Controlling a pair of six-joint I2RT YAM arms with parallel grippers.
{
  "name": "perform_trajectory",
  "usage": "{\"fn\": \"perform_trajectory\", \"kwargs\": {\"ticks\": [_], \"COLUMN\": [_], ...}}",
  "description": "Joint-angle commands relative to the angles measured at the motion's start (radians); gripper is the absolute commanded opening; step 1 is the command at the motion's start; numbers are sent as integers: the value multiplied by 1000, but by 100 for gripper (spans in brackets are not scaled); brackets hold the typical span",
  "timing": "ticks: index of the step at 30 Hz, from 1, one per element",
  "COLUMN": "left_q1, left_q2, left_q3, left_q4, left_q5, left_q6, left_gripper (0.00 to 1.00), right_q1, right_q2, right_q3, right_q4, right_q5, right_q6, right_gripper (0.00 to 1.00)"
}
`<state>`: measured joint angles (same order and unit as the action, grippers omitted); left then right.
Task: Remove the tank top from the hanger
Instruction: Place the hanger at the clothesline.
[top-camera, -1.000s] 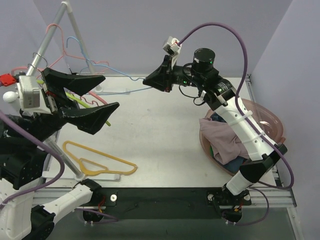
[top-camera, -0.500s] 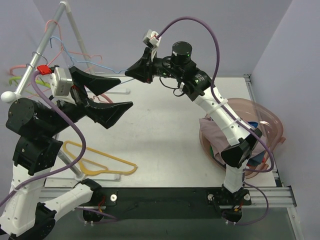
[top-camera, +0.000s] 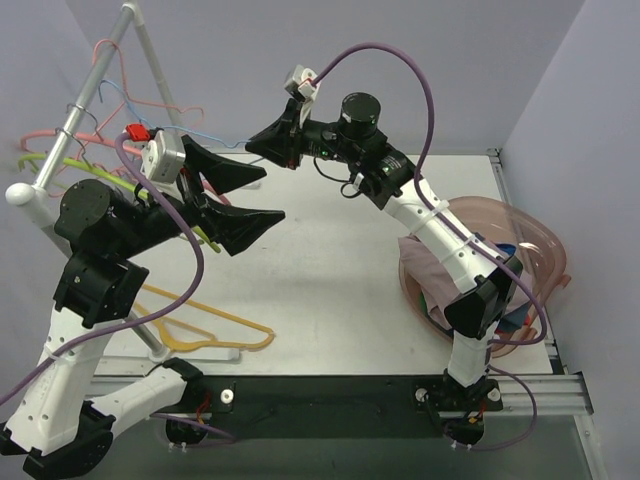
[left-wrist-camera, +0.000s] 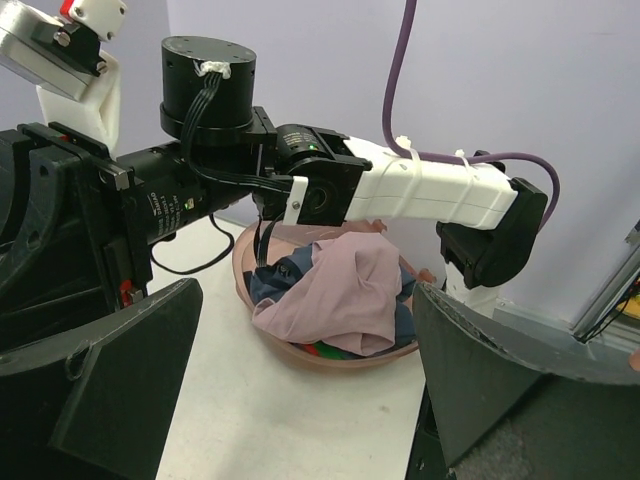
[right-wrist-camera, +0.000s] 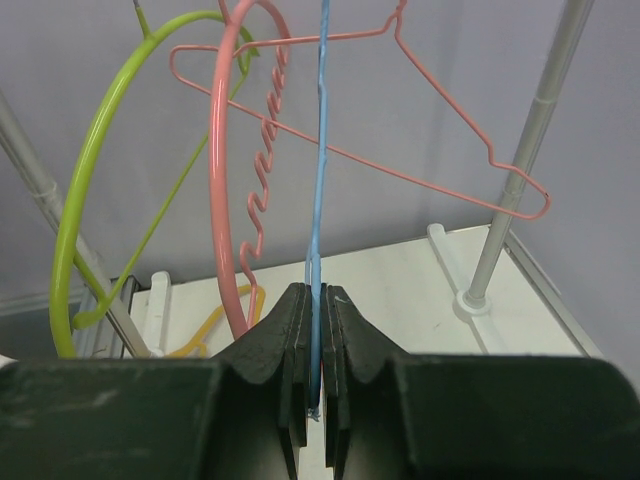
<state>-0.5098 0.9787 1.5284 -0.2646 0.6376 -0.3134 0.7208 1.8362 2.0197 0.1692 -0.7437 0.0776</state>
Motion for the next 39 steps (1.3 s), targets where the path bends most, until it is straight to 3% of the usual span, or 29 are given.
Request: {"fn": "perform_trajectory", "kwargs": {"ticks": [1, 5, 12, 21, 39], "left_q1": [-3, -3, -3, -4, -4], "left_q2": [0, 2, 6, 5, 12], "left_q3": [-4, -11, -28, -63, -45], "left_q4": [84, 90, 99, 169, 166], "left_q5": [34, 40, 42, 60, 68], "left_q6": [-21, -21, -26, -70, -82], "left_gripper": [97, 97, 97, 97, 97], "right_q1": [5, -3, -3, -9, 2], "right_q2": [-54, -49, -130, -230, -117], "right_q3": [7, -64, -171, -243, -87], "right_q4": [139, 185, 257, 329, 328], "right_q5": [-26, -74, 32, 53, 9], "right_q6": [2, 42, 19, 14, 39], "right_gripper": [0, 0, 0, 0, 0]}}
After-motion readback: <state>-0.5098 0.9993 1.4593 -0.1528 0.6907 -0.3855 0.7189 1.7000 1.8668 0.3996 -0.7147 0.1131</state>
